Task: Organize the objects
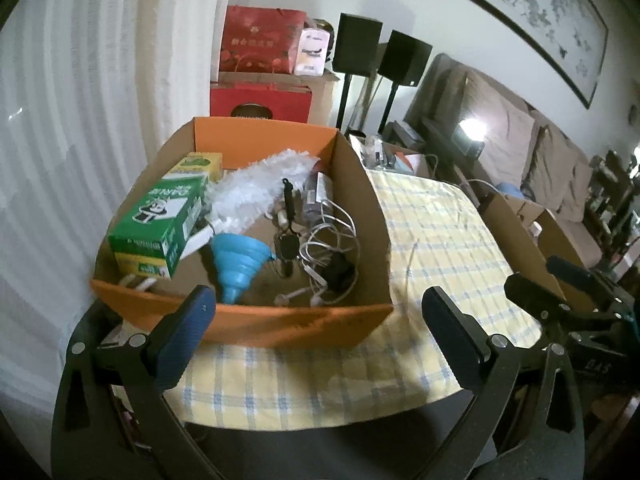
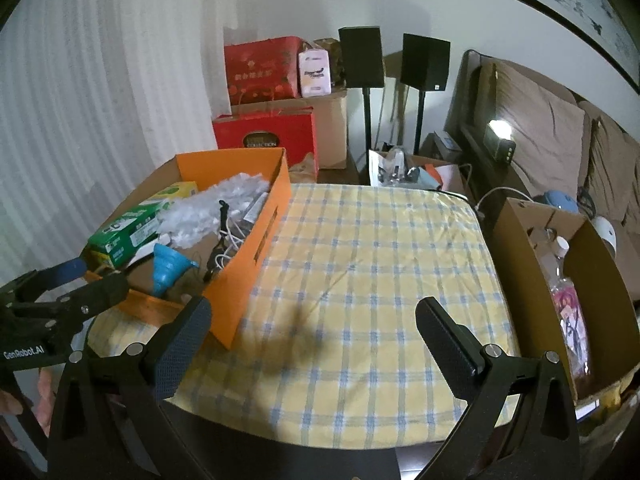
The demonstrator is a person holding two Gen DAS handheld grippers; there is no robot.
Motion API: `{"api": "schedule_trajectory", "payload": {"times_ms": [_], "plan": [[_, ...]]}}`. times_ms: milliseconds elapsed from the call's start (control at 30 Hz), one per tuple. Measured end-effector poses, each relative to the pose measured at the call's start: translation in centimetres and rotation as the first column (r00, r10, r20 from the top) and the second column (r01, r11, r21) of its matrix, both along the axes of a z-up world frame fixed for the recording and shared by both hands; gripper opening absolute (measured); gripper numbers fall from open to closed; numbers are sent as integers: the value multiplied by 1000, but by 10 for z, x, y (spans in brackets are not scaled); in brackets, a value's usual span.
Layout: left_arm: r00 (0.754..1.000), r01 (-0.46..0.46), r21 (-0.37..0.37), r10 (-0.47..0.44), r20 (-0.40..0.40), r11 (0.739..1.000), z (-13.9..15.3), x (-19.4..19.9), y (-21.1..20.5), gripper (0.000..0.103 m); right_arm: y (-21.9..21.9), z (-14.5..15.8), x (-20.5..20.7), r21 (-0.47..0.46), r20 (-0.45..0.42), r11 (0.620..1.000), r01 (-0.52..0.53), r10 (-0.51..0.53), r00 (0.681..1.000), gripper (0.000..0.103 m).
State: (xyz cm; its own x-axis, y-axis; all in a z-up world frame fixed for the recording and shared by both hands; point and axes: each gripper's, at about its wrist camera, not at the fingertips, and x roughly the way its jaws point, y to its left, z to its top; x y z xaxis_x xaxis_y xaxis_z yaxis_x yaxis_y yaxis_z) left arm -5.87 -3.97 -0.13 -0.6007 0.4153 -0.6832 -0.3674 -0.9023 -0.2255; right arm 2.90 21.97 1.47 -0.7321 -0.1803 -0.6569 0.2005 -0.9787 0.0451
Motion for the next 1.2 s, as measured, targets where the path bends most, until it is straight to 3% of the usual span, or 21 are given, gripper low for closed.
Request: {"api": "schedule_trajectory", "payload": {"times_ms": [333,833,1200], "plan": [[999,-31,-64,29,-27,997,5,29,5,103,10,5,30,-12,-18,1000,23,-23,1000,103],[999,-42,-34,42,0,999,11,48,-2,103,14,12,62,-22,-37,999,37,-38,999,103],[998,-56,-70,55,-22,996,15,54,1,103,21,14,66,-32,-39,998,59,-60,997,103]]}}
